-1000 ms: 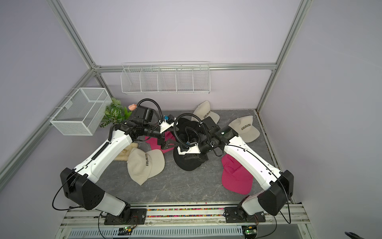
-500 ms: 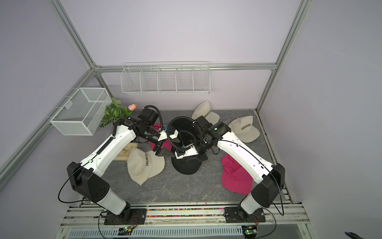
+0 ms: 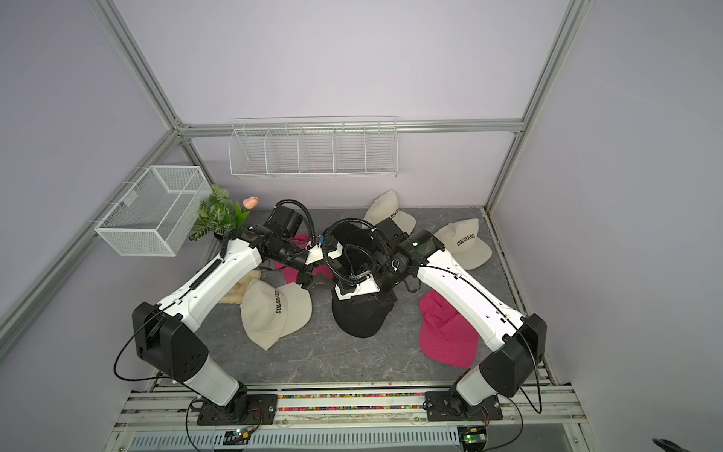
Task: Stack the baseball caps by color
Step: Pick up the baseball cap from the center of the board.
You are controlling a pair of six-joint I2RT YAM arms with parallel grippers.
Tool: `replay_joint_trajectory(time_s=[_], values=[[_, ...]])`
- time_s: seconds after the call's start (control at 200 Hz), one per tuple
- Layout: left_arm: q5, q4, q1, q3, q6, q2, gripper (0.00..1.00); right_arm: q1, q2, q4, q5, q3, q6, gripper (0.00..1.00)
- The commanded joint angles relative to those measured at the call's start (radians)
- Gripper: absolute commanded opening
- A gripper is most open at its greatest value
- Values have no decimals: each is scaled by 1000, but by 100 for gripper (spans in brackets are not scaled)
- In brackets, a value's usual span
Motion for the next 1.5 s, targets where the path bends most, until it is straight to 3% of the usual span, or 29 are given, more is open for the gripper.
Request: replay_joint_trajectory(time_s=[0.0, 0.13, 0.165, 0.26, 0.32, 0.7, 0.835, 0.92, 0.995, 1.1, 1.304, 1.499], values=[[19, -1, -2, -7, 25, -23, 59, -35, -34, 44, -86, -29, -28, 9], [62, 8, 0, -26, 40, -45, 47, -67, -39, 81, -127, -51, -19, 9], [63, 16, 0, -32, 35, -47, 50, -69, -37, 82, -124, -52, -19, 10], [62, -10, 0, -20, 45, -33, 69, -68, -27, 74, -101, -44, -22, 10], [58, -36, -2, 1, 52, -17, 74, -63, -14, 57, -80, -32, -31, 10], [58, -187, -3, 101, 152, 80, 72, -25, 62, 19, 30, 67, -108, 10], [62, -219, -2, 113, 180, 89, 60, -31, 106, -16, 71, 122, -143, 10], [68, -217, 7, 114, 177, 81, 43, -47, 126, -34, 81, 142, -144, 9], [80, -209, 23, 112, 167, 69, 19, -64, 130, -37, 87, 140, -140, 9], [90, -163, 37, 101, 125, 44, 0, -91, 133, -48, 49, 134, -132, 12], [130, -10, 38, 31, 41, -30, 0, -144, 113, -26, -140, 68, -142, 28], [191, -19, 55, 13, 68, -66, 0, -196, 84, 10, -201, -17, -122, 31]])
